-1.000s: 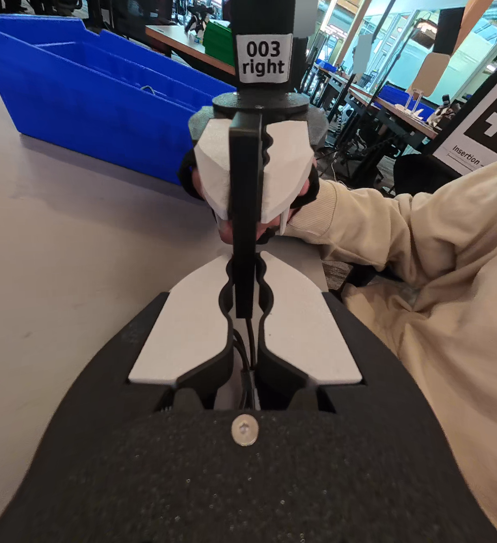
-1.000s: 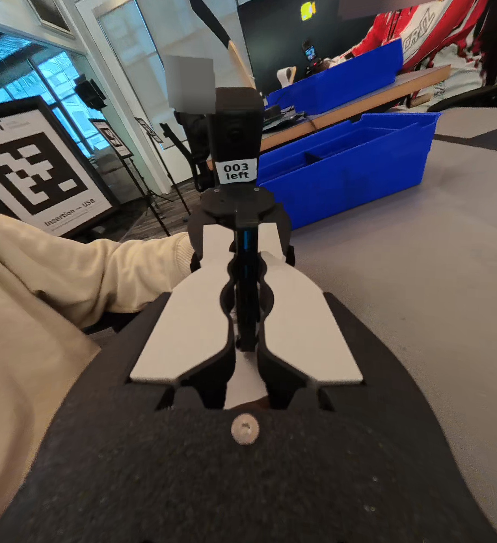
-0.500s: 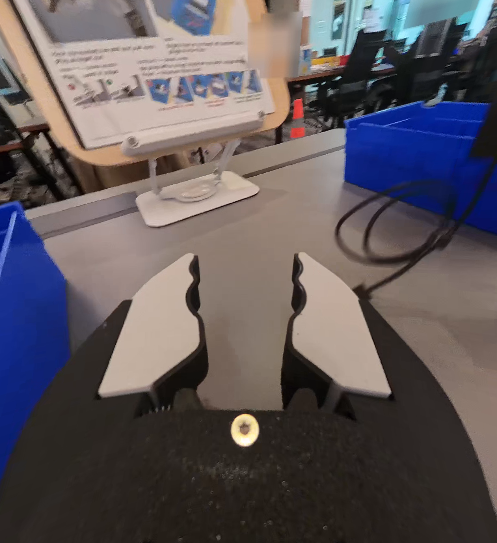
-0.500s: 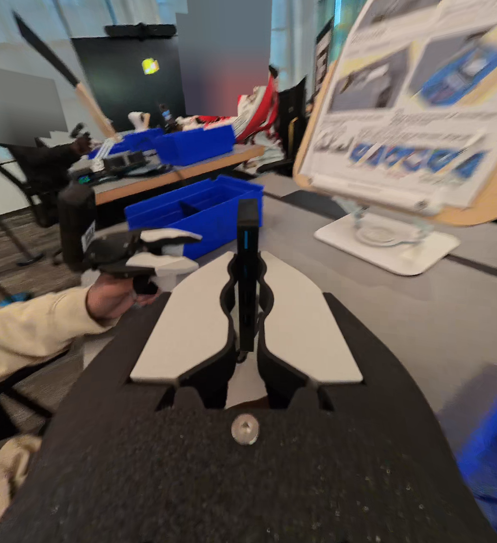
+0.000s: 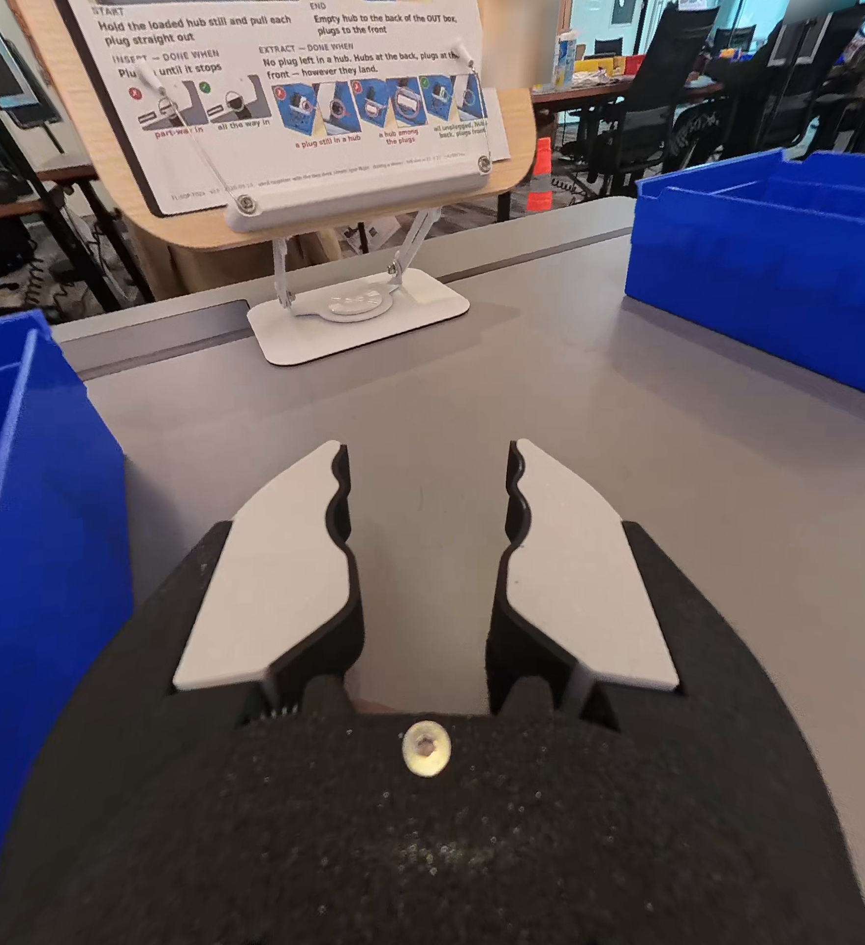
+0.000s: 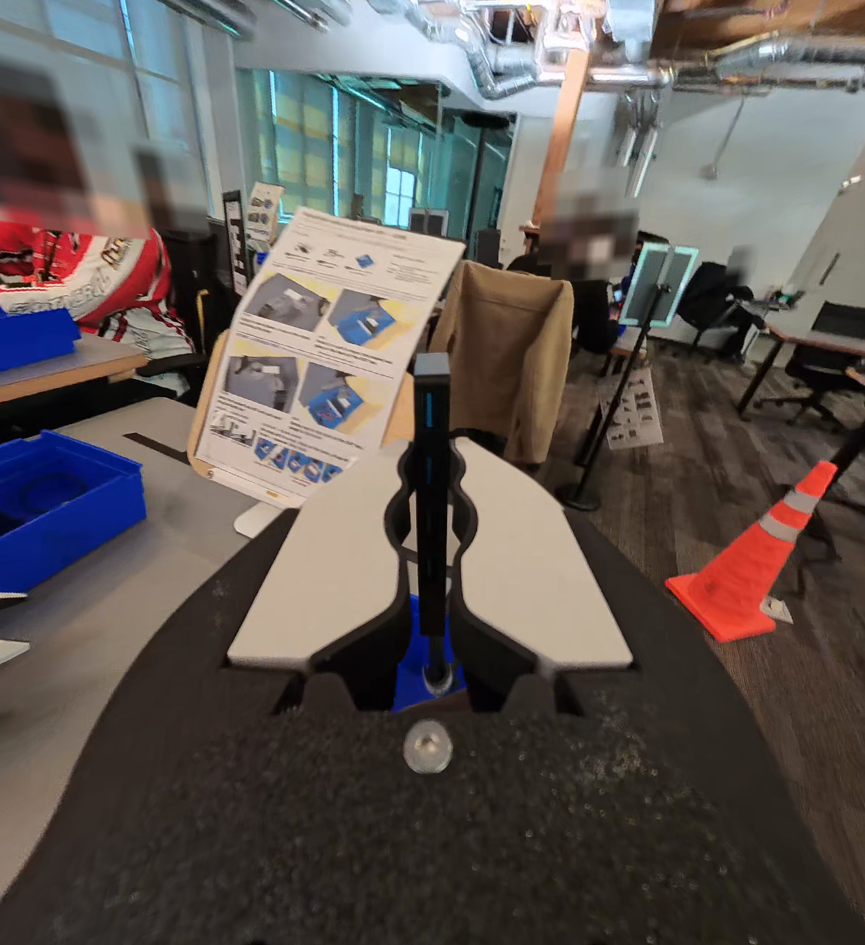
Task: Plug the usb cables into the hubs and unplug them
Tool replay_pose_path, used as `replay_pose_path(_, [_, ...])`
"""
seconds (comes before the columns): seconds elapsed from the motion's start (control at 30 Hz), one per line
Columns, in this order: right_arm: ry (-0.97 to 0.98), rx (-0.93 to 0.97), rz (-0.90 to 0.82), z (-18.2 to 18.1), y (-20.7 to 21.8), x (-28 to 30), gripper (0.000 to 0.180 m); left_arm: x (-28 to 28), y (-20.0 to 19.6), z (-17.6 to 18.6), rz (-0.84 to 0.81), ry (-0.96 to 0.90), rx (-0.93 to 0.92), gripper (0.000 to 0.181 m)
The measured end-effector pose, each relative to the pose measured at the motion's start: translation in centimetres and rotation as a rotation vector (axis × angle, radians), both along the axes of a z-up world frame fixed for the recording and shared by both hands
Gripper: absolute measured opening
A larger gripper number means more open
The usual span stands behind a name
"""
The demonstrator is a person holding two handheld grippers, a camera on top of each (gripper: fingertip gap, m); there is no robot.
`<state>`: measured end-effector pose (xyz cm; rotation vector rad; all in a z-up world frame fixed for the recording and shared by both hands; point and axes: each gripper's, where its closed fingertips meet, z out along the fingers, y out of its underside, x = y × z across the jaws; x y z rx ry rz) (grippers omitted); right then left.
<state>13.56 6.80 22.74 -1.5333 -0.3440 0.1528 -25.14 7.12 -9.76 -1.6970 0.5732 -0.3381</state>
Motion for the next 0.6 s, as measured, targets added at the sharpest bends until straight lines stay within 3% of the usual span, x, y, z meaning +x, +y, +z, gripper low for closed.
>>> replay_pose_path(0.1, [0.037,-0.102,0.012,-3.1,2.3,1.5,0.011,0.2,-0.1,-0.1,0.019,0.072,0.048,0.056])
replay_pose_path(0.3, [0.207,-0.350,0.072,-15.7,5.5,2.1,0.010,0.1,-0.1,-0.5,0.066,0.177,0.086,0.050])
replay_pose_path(0.6, [-0.078,-0.873,-0.180,-35.8,5.0,4.7,0.011,-0.1,0.5,-2.8,0.030,0.112,-0.108,0.050])
